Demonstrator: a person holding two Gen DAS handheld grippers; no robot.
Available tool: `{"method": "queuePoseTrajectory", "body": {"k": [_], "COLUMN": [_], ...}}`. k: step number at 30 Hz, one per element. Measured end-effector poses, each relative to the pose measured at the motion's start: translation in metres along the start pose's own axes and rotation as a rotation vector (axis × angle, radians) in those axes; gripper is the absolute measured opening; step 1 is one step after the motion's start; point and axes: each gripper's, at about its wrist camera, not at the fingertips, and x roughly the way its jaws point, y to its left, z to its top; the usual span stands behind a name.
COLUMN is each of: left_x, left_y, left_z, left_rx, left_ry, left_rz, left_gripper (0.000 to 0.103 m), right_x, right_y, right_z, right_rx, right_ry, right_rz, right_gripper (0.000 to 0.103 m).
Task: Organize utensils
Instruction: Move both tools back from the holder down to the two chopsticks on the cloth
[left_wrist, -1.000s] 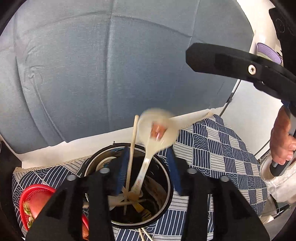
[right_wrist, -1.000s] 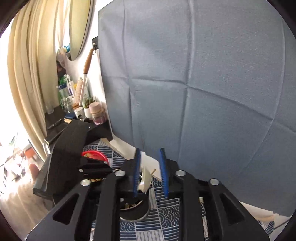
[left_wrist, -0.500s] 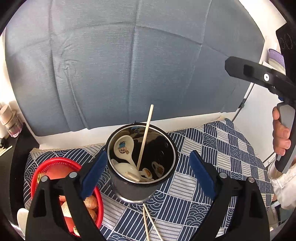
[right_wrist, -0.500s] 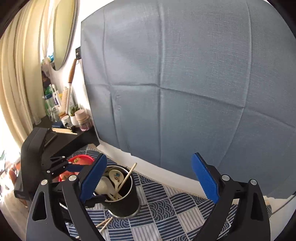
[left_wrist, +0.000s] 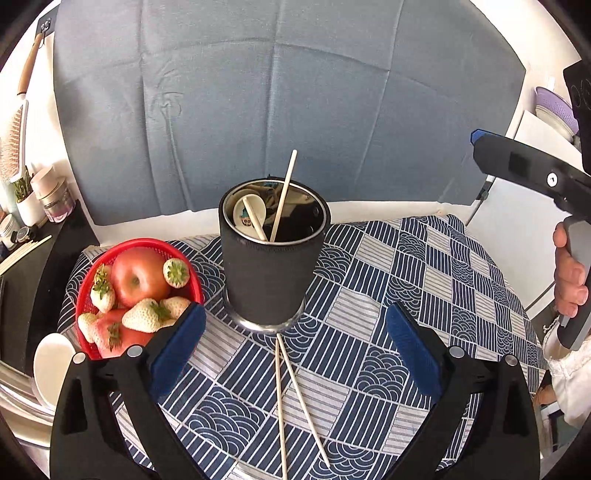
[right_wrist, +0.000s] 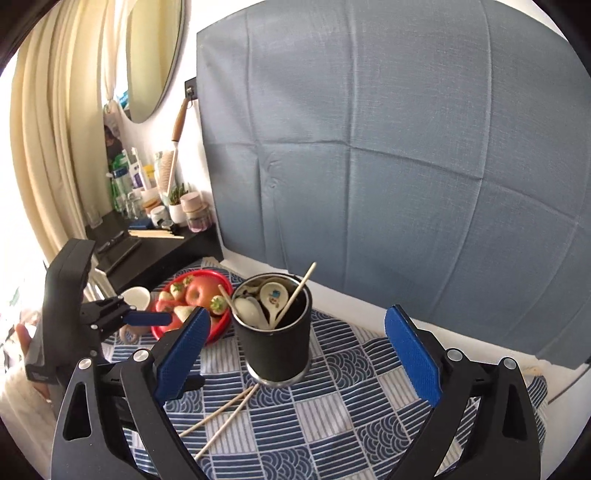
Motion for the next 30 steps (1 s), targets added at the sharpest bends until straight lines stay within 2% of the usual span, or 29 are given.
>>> {"method": "queuePoseTrajectory", "body": {"k": [9,15,19,24,30], "left_x": [-0.018,-0.017,-0.008,0.009,0.028], "left_y": [0.002,0.005,0.011,0.016,0.027], "left_z": [-0.043,-0.072,-0.089,-0.108,-0.115], "left_rx": [-0.021,-0.026,-0.042,-0.029,-0.017], "left_ry": [0.030,0.058,0.083,0.130,0.208], "left_rz": [0.015,0.010,-0.024,-0.028,-0.047], "left_gripper": [0.097,0.097,0.097,0.097,0.097], "right_x": [-0.025,-0.027,-0.020,-0.006,0.017], "right_y": [0.017,0.022,0.023,0.016,0.006], "right_z": [-0.031,-0.060,-0.076,-0.094,-0.114], "right_rx": [0.053,0.071,0.082,0.098,0.151], "right_ry": [0.012,0.060,0.100,0.152,0.227], "right_rz": [0.002,-0.031,-0.060,-0.118,-0.164], "right_gripper": [0.093,0.093,0.093,0.093,0.093]}}
